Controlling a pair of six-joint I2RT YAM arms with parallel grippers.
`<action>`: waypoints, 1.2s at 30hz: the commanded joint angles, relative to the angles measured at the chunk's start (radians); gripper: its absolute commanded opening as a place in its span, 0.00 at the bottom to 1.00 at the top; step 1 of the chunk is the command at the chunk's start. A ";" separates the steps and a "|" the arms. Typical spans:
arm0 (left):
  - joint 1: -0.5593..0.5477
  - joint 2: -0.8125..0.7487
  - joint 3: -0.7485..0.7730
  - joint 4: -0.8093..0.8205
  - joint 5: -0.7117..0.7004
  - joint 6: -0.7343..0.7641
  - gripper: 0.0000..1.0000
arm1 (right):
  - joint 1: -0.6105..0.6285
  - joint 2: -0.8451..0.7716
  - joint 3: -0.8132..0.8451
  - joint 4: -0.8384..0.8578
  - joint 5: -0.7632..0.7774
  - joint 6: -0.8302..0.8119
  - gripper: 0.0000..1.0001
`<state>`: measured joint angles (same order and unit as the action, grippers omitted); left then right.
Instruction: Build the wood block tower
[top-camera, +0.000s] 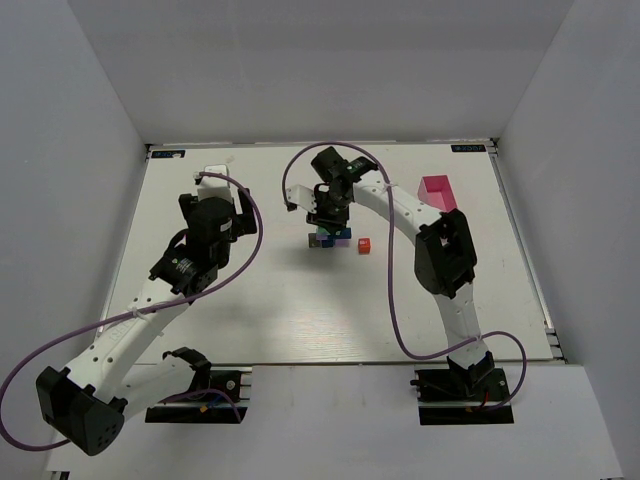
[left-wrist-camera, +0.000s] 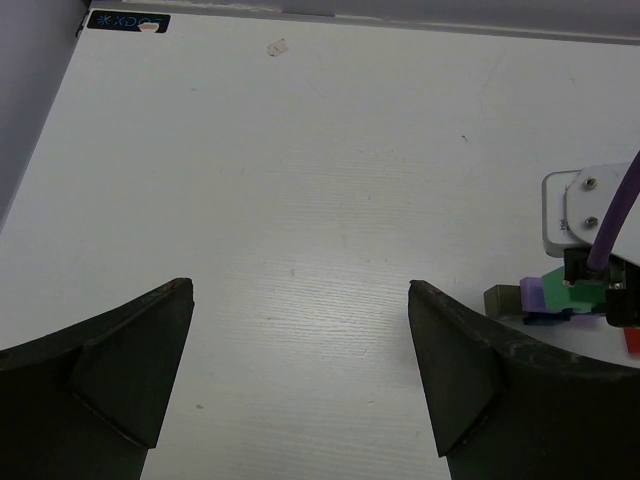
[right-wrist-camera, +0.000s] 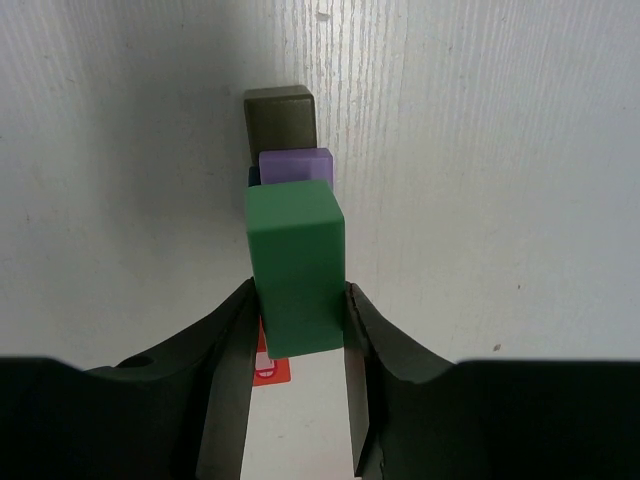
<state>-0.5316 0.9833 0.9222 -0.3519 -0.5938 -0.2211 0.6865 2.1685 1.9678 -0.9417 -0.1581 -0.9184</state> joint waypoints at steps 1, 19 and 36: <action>0.004 -0.026 -0.005 -0.010 -0.021 -0.012 0.99 | 0.012 0.016 0.049 -0.023 0.015 0.023 0.00; 0.004 -0.026 -0.005 -0.010 -0.012 -0.012 0.99 | 0.019 0.027 0.057 -0.017 0.065 0.044 0.00; 0.004 -0.035 -0.005 -0.010 -0.012 -0.012 0.99 | 0.025 0.030 0.046 -0.008 0.077 0.035 0.00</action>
<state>-0.5316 0.9733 0.9222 -0.3519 -0.5957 -0.2264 0.7067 2.1948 1.9823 -0.9443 -0.0841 -0.8894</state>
